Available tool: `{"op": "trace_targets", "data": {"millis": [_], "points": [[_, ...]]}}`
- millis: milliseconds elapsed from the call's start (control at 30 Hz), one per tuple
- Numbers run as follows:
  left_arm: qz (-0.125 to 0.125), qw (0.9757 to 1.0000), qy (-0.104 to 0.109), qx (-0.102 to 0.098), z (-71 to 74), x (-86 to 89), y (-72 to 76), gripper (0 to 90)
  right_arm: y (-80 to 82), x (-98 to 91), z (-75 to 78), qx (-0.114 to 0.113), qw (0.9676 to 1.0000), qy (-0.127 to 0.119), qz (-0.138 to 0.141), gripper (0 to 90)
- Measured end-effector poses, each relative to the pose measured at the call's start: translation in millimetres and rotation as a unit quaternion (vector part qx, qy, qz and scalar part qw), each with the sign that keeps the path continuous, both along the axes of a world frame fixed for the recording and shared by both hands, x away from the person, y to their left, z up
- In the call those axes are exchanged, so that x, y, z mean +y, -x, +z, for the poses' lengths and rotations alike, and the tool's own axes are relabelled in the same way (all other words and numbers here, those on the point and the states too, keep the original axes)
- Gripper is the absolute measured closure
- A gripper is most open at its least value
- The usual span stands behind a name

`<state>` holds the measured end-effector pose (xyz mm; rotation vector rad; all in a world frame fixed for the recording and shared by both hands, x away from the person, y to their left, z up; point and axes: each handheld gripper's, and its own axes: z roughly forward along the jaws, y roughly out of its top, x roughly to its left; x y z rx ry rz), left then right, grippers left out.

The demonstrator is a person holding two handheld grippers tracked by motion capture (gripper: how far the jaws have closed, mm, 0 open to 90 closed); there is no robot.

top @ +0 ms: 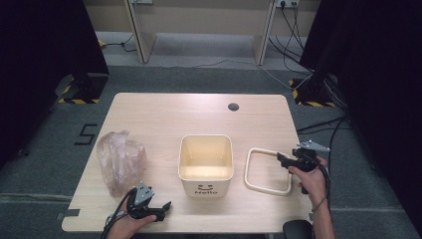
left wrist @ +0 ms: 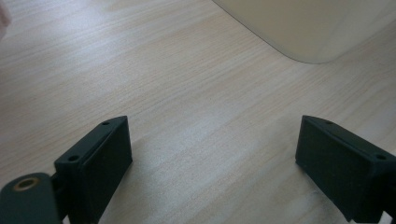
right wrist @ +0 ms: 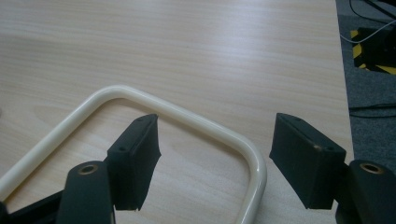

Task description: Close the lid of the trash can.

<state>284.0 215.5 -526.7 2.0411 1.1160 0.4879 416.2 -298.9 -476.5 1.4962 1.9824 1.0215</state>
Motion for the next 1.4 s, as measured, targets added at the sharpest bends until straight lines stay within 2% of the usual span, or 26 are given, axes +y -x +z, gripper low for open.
{"op": "trace_targets", "data": {"millis": [100,433,633,667,833,867,967,1067,1167,1400], "points": [[0.000,1.0000,0.000,0.000,0.0,0.0,0.1,9.8,-1.2,-0.1,-3.7,0.000,0.9999,0.012,0.001,38.0],[-0.002,1.0000,0.000,-0.001,-0.2,0.5,0.4,9.8,-1.8,-8.7,-10.0,0.002,0.9998,0.011,-0.015,47.1],[-0.002,1.0000,0.000,-0.001,-0.2,0.5,0.5,9.8,-4.0,-8.7,-15.0,0.002,0.9996,0.025,-0.015,54.5],[-0.002,1.0000,0.000,-0.001,-0.2,0.5,0.4,9.8,-4.7,-8.2,-16.7,0.009,0.9992,0.032,-0.021,57.2],[-0.002,1.0000,0.000,-0.002,-0.3,0.5,0.5,9.8,-5.0,-7.1,-21.1,0.020,0.9981,0.051,-0.026,58.9],[-0.002,1.0000,0.000,-0.002,-0.3,0.5,0.5,9.8,-5.0,-7.6,-23.4,0.027,0.9972,0.063,-0.029,60.1],[-0.003,1.0000,0.001,-0.002,-0.5,0.7,0.8,9.8,-3.4,-8.8,-24.3,0.039,0.9961,0.072,-0.032,62.5],[-0.003,1.0000,0.002,-0.003,-0.6,0.7,0.9,9.8,-3.1,-8.7,-26.0,0.047,0.9957,0.073,-0.034,63.9],[-0.003,1.0000,0.001,-0.002,-0.5,0.8,0.9,9.8,-5.3,-6.8,-29.3,0.034,0.9971,0.057,-0.037,75.5],[-0.003,1.0000,0.001,-0.002,-0.5,0.8,0.9,9.8,-5.0,-7.3,-33.4,0.016,0.9981,0.042,-0.041,78.7]]}}
